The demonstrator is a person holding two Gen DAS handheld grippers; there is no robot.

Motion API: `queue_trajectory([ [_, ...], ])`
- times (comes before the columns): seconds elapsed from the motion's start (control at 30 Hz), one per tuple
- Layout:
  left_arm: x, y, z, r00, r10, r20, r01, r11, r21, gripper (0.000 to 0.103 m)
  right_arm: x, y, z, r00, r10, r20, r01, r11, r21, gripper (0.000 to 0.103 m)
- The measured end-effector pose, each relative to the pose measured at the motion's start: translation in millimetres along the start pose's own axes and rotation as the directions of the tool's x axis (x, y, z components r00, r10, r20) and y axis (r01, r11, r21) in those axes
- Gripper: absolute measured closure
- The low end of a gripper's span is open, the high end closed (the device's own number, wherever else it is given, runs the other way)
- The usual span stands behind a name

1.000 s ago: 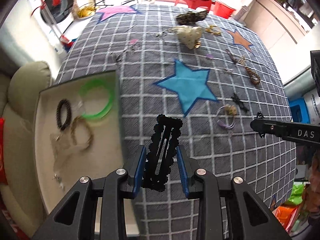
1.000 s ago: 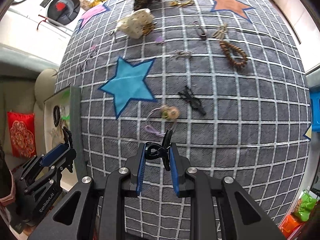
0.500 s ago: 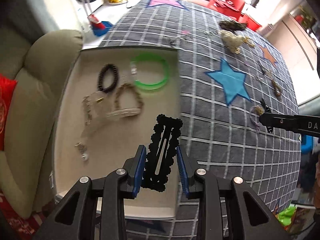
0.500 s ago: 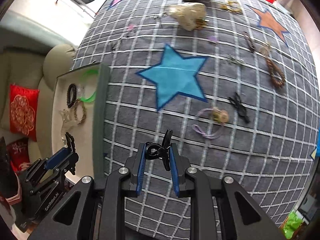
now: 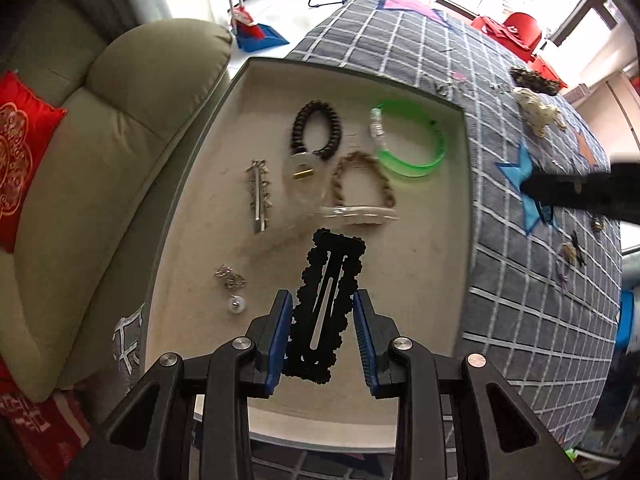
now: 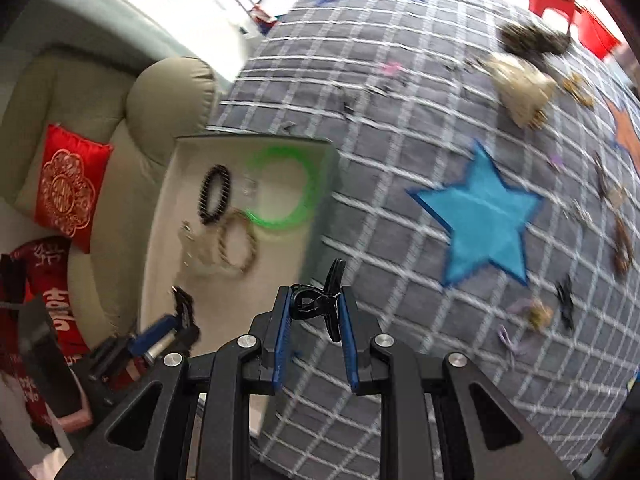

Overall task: Organize jewelry
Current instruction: 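Carry both black clips into the white box and release them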

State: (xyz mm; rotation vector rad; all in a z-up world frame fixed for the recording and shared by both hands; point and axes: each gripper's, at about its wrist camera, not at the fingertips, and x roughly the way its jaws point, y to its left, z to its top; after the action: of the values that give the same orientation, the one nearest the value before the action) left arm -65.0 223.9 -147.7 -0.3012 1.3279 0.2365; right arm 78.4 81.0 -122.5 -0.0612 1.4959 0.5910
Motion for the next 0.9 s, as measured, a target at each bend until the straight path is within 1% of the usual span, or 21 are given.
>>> queue_trajectory([
  [0.2,14.2,7.5,-1.4,1.0,0.025,-0.007,-0.026,1.0,-0.012,0.069,25.9,19.0,27.8,1.0,0.013,-0.009,-0.013,1.0,-0.028,0.078],
  [0.43,28.0,9.5,-1.2,0.998,0.057,-0.006,-0.057,0.998,-0.01,0.069,51.4,27.5,53.0,1.0,-0.007,-0.019,0.006,0.999,-0.036,0.078],
  [0.6,36.5,10.7,2.4,0.997,0.077,-0.008,-0.077,0.997,-0.005,0.069,68.3,28.4,61.9,0.999,-0.02,-0.03,0.019,0.999,-0.035,0.078],
  [0.9,43.4,10.6,4.5,0.994,0.105,-0.005,-0.105,0.994,0.012,0.069,92.3,32.6,65.7,0.998,-0.034,-0.055,0.032,0.999,-0.031,0.078],
])
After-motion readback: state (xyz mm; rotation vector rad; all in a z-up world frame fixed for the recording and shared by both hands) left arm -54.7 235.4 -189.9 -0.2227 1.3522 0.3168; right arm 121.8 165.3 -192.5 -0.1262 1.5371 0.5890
